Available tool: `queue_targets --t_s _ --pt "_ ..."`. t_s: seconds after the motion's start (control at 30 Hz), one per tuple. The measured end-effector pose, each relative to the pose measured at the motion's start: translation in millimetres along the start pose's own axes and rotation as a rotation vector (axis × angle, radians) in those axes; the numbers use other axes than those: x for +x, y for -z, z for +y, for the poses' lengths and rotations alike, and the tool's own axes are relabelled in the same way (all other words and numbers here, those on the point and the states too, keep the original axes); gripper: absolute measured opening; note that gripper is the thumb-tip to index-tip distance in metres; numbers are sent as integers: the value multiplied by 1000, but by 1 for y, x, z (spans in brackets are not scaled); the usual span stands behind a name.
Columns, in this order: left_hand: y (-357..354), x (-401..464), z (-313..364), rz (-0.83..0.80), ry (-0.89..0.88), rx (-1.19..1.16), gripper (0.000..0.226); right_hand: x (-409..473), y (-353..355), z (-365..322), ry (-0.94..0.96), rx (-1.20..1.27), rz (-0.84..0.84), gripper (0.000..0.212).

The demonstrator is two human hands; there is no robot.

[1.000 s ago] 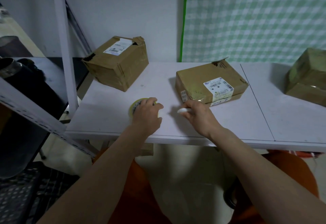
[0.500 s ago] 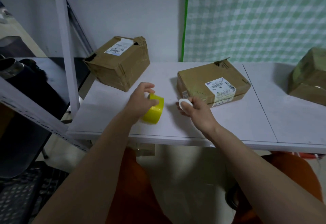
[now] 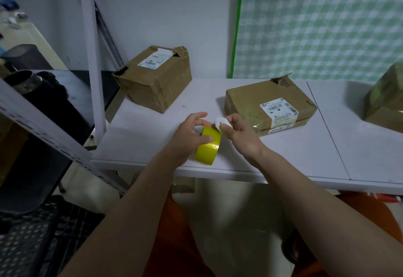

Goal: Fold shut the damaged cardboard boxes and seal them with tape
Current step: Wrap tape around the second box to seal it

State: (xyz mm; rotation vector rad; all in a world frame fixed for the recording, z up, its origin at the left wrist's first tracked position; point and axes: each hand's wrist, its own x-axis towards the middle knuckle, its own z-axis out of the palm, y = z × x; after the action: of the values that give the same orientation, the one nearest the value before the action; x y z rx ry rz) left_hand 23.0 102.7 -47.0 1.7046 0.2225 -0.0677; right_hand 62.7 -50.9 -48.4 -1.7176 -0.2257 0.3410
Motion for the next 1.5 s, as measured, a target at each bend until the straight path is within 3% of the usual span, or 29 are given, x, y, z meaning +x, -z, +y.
queue_targets --t_s 0.23,0.33,0.47,0.67,0.8,0.93,1.07,1.2,1.27,1.37,1.47,1.5 --pt "-3 0 7 -46 48 63 80 -1 -2 6 38 19 46 13" --pt "-5 -3 15 -92 87 199 64 -2 -1 9 58 35 50 14" --pt "-4 -5 15 -119 41 207 42 -2 1 9 60 84 55 14" --pt "-7 -3 8 55 41 171 35 -3 1 4 49 170 80 9" --pt "2 11 -2 310 198 -180 34 -1 0 -1 24 214 174 11" --pt "1 14 -7 433 327 -733 37 -5 -12 -1 90 20 61 10" --pt "-13 8 -12 438 339 -866 39 1 -28 -9 177 -209 -71 7" --pt "-13 9 -14 470 460 -763 37 24 -42 -18 198 -420 -107 12" --pt "-1 14 -21 589 581 -607 39 37 -50 -27 185 -514 -135 16" --pt "20 16 -27 574 512 -464 36 54 -69 -39 156 -667 -210 23" --pt "30 18 -32 519 458 -90 29 66 -91 -46 126 -823 -254 27" --pt "34 18 -31 533 461 -256 30 69 -97 -47 120 -875 -262 27"
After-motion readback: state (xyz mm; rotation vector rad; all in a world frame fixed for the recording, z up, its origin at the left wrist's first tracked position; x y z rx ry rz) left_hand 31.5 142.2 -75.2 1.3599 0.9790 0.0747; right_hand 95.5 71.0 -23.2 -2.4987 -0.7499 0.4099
